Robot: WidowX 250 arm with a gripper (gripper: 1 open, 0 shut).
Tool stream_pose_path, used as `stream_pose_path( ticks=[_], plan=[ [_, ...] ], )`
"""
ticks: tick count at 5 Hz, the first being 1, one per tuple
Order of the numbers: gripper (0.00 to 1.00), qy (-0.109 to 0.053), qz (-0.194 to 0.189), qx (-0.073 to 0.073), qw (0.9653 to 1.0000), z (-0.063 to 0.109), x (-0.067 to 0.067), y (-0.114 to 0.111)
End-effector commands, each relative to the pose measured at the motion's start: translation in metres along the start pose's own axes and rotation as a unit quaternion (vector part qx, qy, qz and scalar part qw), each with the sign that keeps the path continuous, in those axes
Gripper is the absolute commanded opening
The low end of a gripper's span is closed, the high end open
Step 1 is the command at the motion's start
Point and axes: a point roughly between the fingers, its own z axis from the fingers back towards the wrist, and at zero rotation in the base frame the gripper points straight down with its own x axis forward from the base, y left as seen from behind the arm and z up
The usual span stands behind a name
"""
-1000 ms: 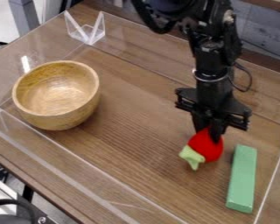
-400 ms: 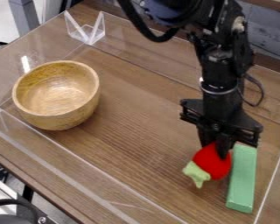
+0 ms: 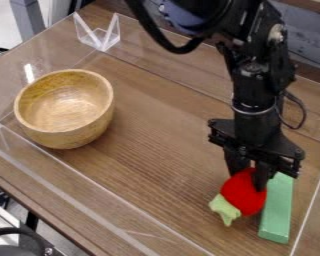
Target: Move the red fruit to the right
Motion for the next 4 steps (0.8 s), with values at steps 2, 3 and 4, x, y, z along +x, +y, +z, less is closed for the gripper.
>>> stream_pose_path(
  ticks=[2, 3, 4],
  plan=[
    [1.00, -0.024, -0.002, -0.008, 0.9997, 0.017, 0.000, -0.007],
    [1.00, -0.024, 0.001, -0.009, 0.9997, 0.022, -0.003, -0.008],
    [1.00, -0.023, 0.003, -0.009, 0.9997, 0.025, -0.005, -0.008]
  ],
)
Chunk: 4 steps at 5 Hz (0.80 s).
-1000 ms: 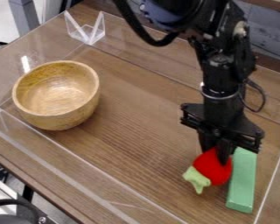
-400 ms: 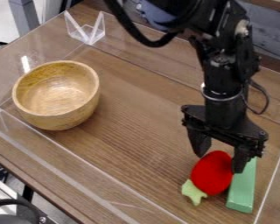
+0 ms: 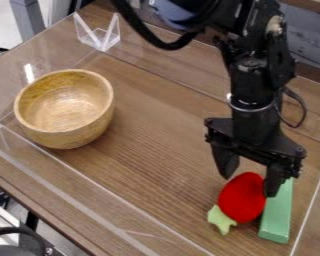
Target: Move the red fruit to the right
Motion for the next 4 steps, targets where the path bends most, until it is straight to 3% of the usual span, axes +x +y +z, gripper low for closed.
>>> stream_pose_path(
  ticks=[1, 4],
  plan=[
    [1.00, -0.022, -0.008, -0.005, 0.9997, 0.0143, 0.0022, -0.0050],
    [1.00, -0.024, -0.006, -0.004, 0.9997, 0.0226, -0.0057, -0.0048]
  ],
)
